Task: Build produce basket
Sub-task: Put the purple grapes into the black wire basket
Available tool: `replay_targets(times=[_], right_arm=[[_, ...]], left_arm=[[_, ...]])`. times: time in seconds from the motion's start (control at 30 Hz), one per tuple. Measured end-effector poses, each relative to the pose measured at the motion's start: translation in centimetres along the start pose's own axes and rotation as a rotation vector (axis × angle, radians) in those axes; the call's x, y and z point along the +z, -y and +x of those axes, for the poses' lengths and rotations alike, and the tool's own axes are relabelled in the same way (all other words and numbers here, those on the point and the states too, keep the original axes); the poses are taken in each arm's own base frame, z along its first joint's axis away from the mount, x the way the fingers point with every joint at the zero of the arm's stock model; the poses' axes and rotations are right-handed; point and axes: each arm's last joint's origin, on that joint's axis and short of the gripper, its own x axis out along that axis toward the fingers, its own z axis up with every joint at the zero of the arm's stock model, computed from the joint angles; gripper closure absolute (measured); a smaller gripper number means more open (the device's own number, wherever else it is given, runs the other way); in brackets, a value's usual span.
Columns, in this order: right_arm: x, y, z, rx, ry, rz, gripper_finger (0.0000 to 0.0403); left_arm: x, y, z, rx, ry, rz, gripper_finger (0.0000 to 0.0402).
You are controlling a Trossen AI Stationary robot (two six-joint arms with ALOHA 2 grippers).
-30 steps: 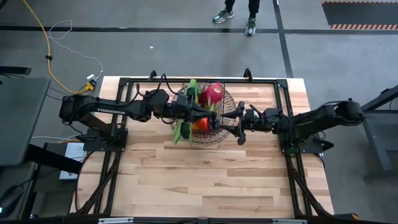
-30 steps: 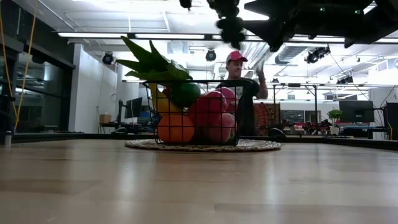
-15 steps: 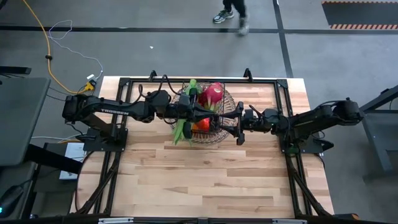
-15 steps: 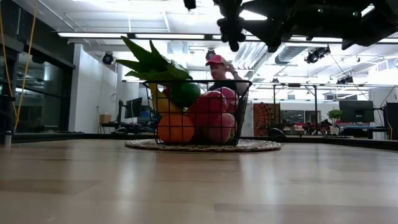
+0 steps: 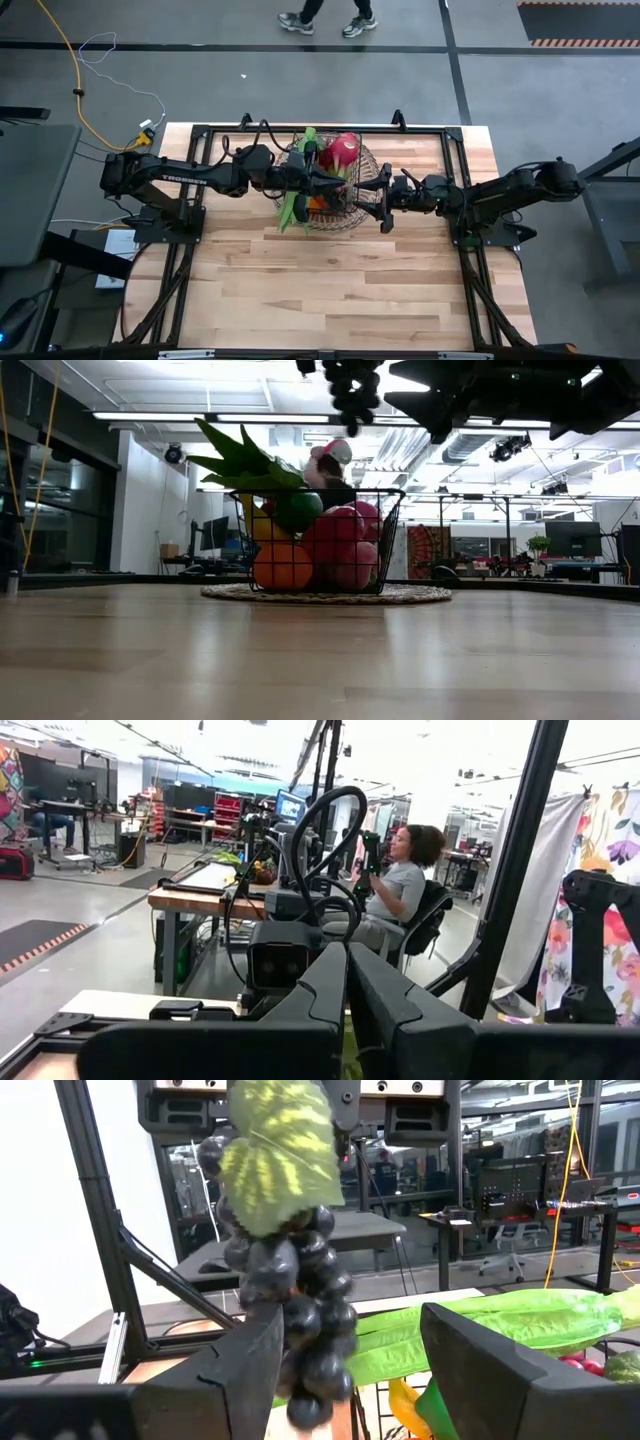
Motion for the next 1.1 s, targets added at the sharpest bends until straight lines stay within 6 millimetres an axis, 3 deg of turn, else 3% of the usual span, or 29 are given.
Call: replay_targets(times=[1.1], right_arm=[[0.64, -0.03, -0.33, 0.001, 0.023, -0.019, 0.0174]], left_arm=[[-0.25, -0.26, -0.03, 0.011, -0.028, 0.004, 0.0401]])
